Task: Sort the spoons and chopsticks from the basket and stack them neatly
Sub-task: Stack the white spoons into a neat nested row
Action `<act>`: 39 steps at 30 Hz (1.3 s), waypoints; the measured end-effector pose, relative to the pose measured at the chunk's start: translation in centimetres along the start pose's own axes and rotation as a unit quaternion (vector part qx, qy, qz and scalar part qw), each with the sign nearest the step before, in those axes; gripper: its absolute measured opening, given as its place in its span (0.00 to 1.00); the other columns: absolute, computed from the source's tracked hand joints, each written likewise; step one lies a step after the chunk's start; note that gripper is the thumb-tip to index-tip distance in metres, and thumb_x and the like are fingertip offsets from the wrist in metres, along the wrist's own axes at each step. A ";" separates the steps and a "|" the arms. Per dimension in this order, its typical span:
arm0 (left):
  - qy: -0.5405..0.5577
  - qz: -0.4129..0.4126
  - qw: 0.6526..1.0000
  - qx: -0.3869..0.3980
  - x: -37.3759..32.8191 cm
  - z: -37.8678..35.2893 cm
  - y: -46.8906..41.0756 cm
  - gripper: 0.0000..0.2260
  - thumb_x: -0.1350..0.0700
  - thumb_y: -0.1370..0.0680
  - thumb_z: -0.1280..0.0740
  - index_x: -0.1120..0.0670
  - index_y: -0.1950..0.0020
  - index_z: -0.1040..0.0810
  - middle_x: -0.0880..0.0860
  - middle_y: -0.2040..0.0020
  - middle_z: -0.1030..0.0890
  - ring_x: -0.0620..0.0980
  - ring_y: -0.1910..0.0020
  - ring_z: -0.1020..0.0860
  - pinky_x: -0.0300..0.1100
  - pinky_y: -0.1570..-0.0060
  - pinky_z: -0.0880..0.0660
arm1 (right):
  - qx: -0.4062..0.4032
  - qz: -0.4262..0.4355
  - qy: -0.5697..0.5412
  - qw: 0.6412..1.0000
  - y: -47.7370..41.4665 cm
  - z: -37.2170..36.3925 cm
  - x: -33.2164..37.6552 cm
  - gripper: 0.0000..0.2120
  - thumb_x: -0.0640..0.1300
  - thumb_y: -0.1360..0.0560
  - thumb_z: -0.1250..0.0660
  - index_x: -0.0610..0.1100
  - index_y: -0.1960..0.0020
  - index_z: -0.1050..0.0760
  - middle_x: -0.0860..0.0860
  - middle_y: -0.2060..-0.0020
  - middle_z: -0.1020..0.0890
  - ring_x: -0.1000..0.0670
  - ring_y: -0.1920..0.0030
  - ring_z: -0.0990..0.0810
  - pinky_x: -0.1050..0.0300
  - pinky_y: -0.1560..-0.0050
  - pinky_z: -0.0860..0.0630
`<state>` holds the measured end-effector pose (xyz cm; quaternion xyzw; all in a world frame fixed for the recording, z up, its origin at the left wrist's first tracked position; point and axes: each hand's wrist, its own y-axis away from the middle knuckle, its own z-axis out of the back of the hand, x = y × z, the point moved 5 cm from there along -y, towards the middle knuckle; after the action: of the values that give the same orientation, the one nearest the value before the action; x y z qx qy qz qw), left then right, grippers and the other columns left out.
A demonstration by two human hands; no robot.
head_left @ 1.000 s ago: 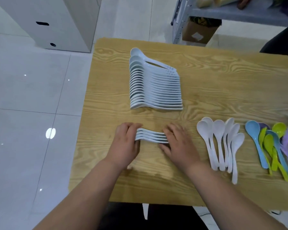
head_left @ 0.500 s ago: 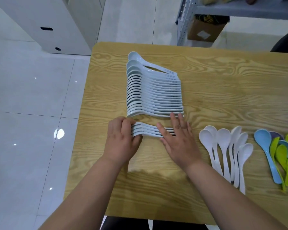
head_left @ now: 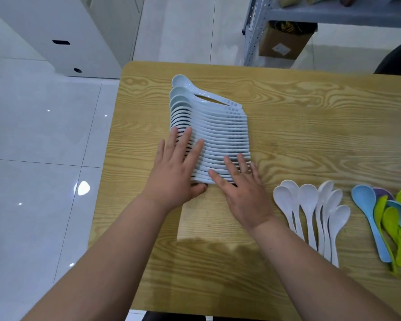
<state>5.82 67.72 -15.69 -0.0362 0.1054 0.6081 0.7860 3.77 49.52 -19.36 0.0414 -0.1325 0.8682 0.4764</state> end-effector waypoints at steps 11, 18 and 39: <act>-0.046 -0.015 0.999 0.021 -0.5 -0.5 -0.6 0.40 0.34 0.26 0.40 0.54 0.20 0.40 0.60 0.19 0.45 0.63 0.20 0.54 0.61 0.23 0.52 | -0.105 -0.105 -0.218 0.965 -5.9 4.8 -2.2 0.17 0.46 0.24 0.35 0.38 0.39 0.24 0.44 0.41 0.21 0.43 0.33 0.27 0.48 0.29 0.33; -0.051 -0.010 0.999 0.006 -0.6 -0.7 -0.7 0.39 0.34 0.28 0.40 0.53 0.21 0.37 0.59 0.20 0.42 0.64 0.20 0.50 0.62 0.23 0.48 | 0.127 -0.146 -0.124 0.973 -21.3 1.8 -5.2 0.11 0.43 0.19 0.41 0.43 0.39 0.24 0.45 0.40 0.21 0.43 0.38 0.26 0.53 0.44 0.32; -0.031 -0.009 0.999 0.006 -1.1 -0.3 4.1 0.38 0.36 0.28 0.32 0.56 0.23 0.32 0.60 0.21 0.38 0.64 0.21 0.45 0.64 0.26 0.40 | 0.213 -0.126 -0.237 0.939 -17.7 0.7 -1.6 0.18 0.42 0.19 0.39 0.51 0.31 0.24 0.52 0.48 0.27 0.53 0.49 0.27 0.64 0.46 0.35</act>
<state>1.55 67.72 -15.47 -0.0138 0.0840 0.6014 0.7944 19.47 57.08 -15.65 0.3629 -0.0473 0.7737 0.5171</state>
